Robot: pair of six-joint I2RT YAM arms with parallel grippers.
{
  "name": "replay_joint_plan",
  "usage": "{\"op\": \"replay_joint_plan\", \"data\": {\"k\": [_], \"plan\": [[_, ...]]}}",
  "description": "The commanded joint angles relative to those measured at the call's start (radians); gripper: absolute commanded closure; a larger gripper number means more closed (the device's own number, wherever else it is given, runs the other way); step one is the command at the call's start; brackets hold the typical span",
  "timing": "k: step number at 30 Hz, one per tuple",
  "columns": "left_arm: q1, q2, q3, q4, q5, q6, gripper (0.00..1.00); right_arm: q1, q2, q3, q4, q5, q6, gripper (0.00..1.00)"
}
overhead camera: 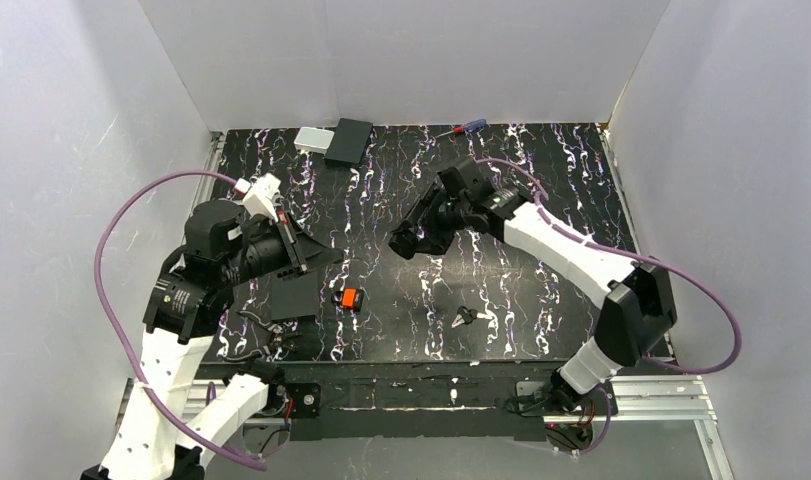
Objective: Unlock with the key
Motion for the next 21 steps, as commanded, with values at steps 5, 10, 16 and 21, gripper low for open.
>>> {"op": "replay_joint_plan", "data": {"k": [5,10,16,21], "plan": [[-0.003,-0.029,0.004,0.289,-0.042,-0.108,1.00,-0.004,-0.267,-0.241,0.554,-0.106,0.678,0.99],[-0.002,-0.090,-0.055,0.447,-0.077,-0.090,1.00,-0.004,-0.313,-0.221,0.621,-0.079,0.770,0.99],[-0.002,-0.185,-0.182,0.655,-0.085,-0.081,1.00,-0.004,-0.325,-0.237,0.708,-0.086,0.796,0.99],[-0.003,-0.189,-0.149,0.656,-0.018,-0.005,1.00,-0.004,-0.325,-0.239,0.713,-0.094,0.795,0.99]]}}
